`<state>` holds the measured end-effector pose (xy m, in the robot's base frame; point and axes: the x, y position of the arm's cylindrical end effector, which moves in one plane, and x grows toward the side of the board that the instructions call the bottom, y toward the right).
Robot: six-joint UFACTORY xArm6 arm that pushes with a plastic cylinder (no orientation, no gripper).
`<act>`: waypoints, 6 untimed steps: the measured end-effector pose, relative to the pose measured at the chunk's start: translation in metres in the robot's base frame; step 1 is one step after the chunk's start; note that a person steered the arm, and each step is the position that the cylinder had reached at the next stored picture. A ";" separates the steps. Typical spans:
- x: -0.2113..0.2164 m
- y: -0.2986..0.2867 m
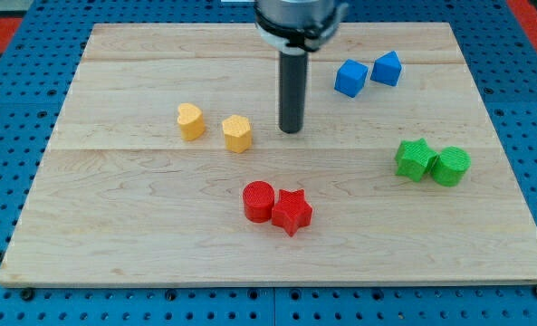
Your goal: Point at blue cube
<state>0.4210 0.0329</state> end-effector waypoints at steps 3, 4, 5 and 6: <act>-0.016 0.020; -0.053 0.081; -0.091 0.108; -0.086 0.156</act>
